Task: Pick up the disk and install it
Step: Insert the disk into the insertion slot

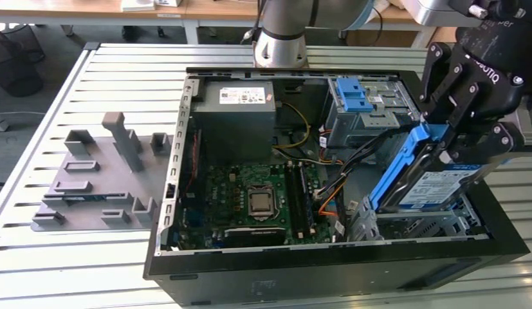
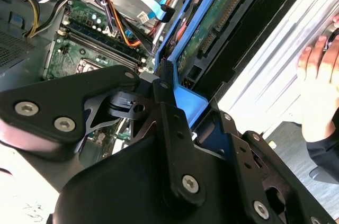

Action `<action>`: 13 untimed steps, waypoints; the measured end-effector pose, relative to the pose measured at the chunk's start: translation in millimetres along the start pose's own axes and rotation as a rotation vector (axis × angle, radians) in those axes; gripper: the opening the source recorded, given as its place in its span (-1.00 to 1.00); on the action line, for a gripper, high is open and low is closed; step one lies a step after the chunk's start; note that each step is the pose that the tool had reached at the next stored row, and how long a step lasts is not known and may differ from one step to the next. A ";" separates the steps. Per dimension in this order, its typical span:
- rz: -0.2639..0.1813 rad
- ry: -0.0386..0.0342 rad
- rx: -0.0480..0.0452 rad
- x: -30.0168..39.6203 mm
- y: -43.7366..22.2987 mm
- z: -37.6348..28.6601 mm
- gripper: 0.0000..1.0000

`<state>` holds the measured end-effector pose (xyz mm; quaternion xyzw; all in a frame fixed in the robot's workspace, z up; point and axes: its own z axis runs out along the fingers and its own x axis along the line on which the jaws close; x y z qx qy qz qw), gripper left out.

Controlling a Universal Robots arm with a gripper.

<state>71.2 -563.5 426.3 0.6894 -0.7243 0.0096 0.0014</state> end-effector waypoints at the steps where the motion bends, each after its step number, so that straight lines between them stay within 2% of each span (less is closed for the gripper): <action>1: 0.000 0.0007 0.0000 0.0 0.0 0.6 -0.27; 13: 0.000 0.0023 0.0001 0.4 0.1 8.3 -0.27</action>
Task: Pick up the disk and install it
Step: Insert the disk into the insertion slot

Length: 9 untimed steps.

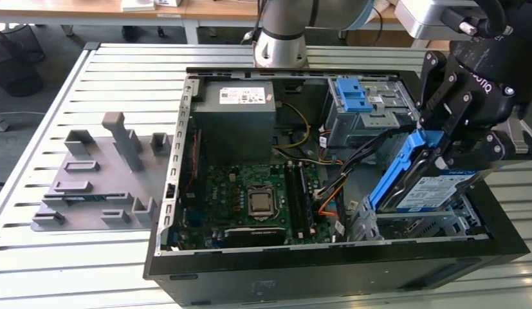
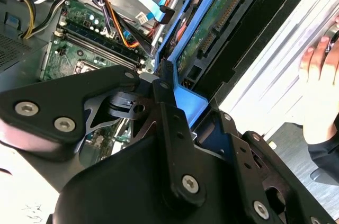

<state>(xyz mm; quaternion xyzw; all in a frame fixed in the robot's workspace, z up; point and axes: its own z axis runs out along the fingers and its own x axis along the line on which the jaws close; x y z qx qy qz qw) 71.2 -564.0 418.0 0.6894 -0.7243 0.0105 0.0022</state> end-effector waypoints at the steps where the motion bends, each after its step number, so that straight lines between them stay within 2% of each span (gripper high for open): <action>1: 0.000 -0.0001 0.0000 0.0 0.0 0.1 -0.27; 9: 0.000 -0.0002 0.0000 0.0 0.0 1.7 -0.27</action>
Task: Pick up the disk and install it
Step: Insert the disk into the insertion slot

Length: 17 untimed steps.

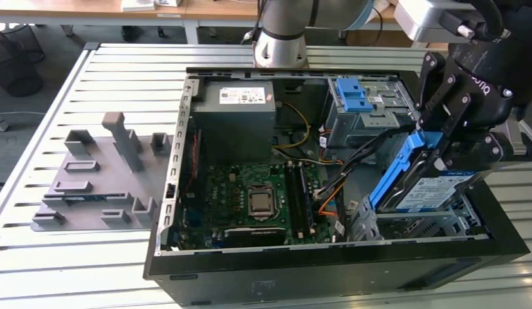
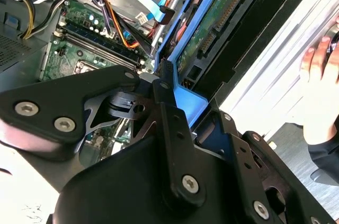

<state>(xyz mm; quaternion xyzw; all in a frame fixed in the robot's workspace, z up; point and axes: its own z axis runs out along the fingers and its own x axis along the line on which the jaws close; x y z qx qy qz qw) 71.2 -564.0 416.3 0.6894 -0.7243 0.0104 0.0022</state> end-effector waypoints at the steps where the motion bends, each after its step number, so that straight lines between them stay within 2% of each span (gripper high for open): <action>1: 0.000 0.0000 0.0000 0.0 0.0 0.2 -0.27; 7: 0.000 -0.0001 0.0000 0.0 0.0 2.4 -0.27; 17: 0.000 0.0001 0.0000 -0.2 0.1 10.9 -0.27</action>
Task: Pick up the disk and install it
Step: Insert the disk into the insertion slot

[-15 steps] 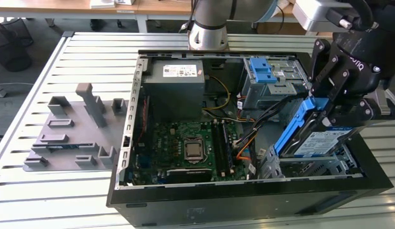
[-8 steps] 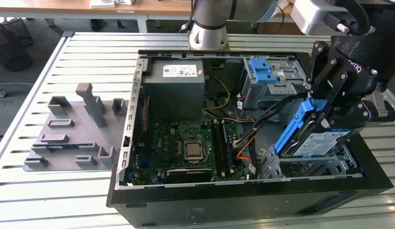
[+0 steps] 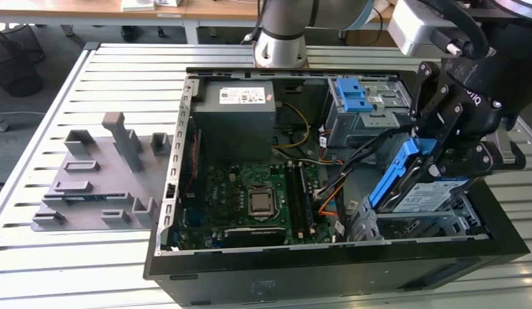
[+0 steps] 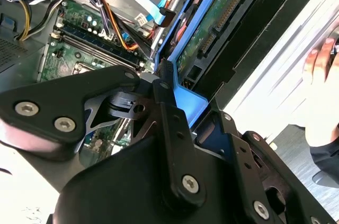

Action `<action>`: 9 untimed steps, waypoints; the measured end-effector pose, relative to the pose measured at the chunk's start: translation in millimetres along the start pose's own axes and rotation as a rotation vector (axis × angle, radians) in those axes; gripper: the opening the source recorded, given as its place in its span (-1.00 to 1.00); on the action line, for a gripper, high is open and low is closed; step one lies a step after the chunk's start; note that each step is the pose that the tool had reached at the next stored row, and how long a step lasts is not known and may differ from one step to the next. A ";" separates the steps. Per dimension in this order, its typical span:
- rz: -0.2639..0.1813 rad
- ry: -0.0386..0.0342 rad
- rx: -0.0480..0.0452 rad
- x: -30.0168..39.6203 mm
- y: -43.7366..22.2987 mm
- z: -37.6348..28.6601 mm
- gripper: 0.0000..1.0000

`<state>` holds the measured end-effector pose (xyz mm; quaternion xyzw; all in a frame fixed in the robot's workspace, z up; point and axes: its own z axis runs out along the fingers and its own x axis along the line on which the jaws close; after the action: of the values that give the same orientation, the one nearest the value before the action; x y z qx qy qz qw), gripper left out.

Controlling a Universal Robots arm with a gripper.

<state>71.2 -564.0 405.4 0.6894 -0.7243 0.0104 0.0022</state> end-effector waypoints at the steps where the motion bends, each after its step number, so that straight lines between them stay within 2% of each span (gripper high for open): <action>1: 0.000 0.0000 -0.0001 0.0 0.0 0.8 -0.27; 9: 0.000 0.0000 0.0000 -0.1 0.1 7.2 -0.27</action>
<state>71.2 -564.1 398.2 0.6894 -0.7243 0.0104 0.0022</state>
